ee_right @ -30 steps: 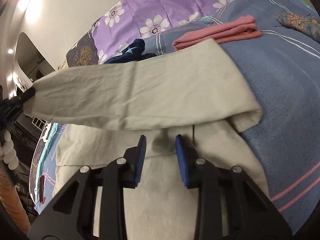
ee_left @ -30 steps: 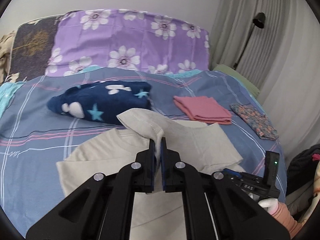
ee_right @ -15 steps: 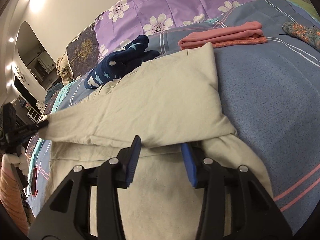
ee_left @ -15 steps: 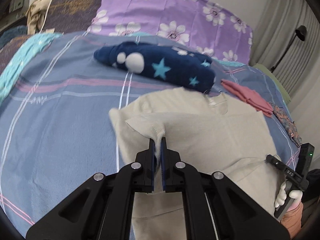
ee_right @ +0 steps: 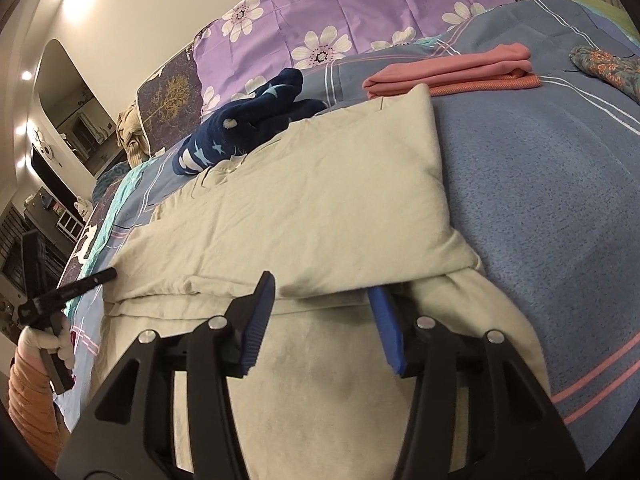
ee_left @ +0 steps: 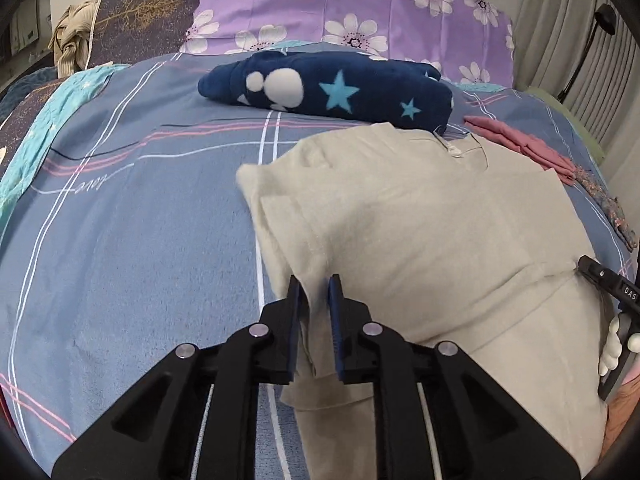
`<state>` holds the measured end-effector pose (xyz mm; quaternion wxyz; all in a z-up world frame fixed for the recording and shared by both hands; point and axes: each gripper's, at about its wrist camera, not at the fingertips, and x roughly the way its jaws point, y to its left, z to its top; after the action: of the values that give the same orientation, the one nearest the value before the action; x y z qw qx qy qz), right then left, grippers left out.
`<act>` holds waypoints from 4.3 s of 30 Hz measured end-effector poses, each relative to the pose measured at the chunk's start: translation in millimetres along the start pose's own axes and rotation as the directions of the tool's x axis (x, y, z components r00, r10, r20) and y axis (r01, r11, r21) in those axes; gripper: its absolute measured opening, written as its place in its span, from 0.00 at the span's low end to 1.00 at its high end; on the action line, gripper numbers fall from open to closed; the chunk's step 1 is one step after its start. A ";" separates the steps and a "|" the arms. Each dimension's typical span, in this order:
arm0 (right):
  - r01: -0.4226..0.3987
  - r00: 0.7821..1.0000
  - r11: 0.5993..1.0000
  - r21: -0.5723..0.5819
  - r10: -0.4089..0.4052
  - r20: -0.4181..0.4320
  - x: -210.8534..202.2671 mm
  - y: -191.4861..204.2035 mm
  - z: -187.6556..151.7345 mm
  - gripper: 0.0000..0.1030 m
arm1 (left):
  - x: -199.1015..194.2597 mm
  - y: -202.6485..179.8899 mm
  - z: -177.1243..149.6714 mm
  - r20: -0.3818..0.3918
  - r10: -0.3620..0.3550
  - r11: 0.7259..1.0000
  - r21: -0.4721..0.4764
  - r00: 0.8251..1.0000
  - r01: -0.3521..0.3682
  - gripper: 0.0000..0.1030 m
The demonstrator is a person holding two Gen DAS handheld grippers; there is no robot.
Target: Fold small clothes
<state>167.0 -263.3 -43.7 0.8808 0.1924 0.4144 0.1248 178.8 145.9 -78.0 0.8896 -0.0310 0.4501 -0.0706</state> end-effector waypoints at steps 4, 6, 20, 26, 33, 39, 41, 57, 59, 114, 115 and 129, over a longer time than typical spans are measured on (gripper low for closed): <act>0.000 1.000 1.000 0.000 0.000 0.000 0.2 0.5 -0.2 0.49 | -12.5 -0.5 6.1 0.056 0.019 1.000 -0.013 0.998 -0.018 0.28; 0.000 1.000 1.000 0.000 0.000 0.000 0.2 0.7 -0.1 0.49 | -19.8 -5.3 11.3 0.088 0.035 0.999 0.011 0.995 -0.036 0.31; -0.002 1.000 1.000 -0.004 0.002 -0.002 0.6 2.9 -2.2 0.52 | 26.8 -39.6 0.5 0.014 0.042 0.995 0.088 0.999 -0.043 0.39; -0.002 1.000 1.000 -0.004 0.002 0.000 -0.2 3.0 -2.1 0.52 | 27.5 -73.0 0.9 0.057 -0.076 0.988 0.141 0.995 0.067 0.48; -0.095 0.995 0.994 -0.052 0.093 -0.030 -28.6 23.9 1.3 0.53 | 45.9 -77.7 -5.2 0.031 -0.089 0.987 0.137 0.996 0.084 0.57; 0.130 0.989 0.986 -0.105 -0.122 0.078 -57.9 31.8 78.4 0.53 | 46.0 -82.7 -6.6 0.039 -0.077 0.985 0.154 0.996 0.071 0.59; 0.211 0.977 0.974 -0.083 -0.209 0.030 -37.8 19.5 112.2 0.53 | 45.7 -82.5 -6.6 0.040 -0.079 0.985 0.154 0.996 0.072 0.60; 0.384 0.921 0.920 0.080 -0.377 -0.096 58.3 -9.1 166.2 0.02 | 46.2 -81.1 -6.6 0.037 -0.099 0.984 0.154 0.994 0.092 0.64; 0.504 0.864 0.854 -0.127 -0.497 0.082 48.4 23.2 156.9 0.03 | 46.4 -81.9 -6.7 0.037 -0.092 0.984 0.158 0.995 0.085 0.64; 0.097 0.991 0.993 -0.066 -0.103 -0.086 -177.8 -61.4 -142.4 0.29 | -124.3 -25.8 -217.4 -0.021 -0.267 0.964 0.008 0.964 0.267 0.26; 0.072 0.992 0.996 -0.060 -0.078 -0.095 -182.8 -64.2 -146.9 0.29 | -127.4 -27.6 -222.0 -0.027 -0.281 0.959 0.020 0.959 0.281 0.26; -0.129 0.977 0.992 -0.019 0.124 -0.172 -219.4 -67.3 -187.4 0.41 | -147.1 -33.4 -261.1 -0.094 -0.373 0.927 -0.004 0.923 0.374 0.41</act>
<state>-112.0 -362.7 -33.0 0.8351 0.1938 0.4734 0.2026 -120.8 137.7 -111.6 0.8382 -0.1066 0.4765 -0.2430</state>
